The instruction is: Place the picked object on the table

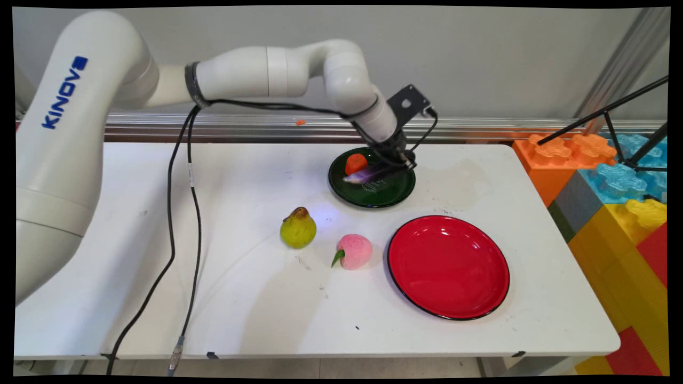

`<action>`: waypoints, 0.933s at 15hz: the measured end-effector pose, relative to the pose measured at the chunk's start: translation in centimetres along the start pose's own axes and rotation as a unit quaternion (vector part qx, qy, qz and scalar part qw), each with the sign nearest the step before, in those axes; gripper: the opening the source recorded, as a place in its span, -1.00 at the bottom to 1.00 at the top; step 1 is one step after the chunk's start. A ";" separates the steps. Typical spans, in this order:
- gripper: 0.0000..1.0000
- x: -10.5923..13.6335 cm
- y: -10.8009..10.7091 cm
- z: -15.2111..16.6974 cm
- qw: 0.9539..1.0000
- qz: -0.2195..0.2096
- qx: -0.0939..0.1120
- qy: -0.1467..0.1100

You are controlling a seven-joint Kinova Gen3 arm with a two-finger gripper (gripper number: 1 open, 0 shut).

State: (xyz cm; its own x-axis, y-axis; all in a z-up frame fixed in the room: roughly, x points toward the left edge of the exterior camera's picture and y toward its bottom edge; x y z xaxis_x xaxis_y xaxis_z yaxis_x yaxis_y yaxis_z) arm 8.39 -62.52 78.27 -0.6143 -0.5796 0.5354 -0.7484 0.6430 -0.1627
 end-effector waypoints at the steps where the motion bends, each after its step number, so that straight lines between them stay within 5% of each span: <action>1: -1.00 0.5 0.2 -0.7 1.000 -0.003 0.001 0.000; 8: -1.00 3.9 2.1 -8.6 1.000 -0.020 -0.003 -0.010; 14: -1.00 3.4 3.7 -15.0 0.998 0.035 -0.046 -0.027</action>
State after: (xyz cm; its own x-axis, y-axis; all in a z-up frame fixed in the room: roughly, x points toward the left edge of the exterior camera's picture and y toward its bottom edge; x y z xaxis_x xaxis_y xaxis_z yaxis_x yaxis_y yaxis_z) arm 7.28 -54.60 91.94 -0.6790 -0.5566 0.4787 -0.6787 0.7245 -0.1203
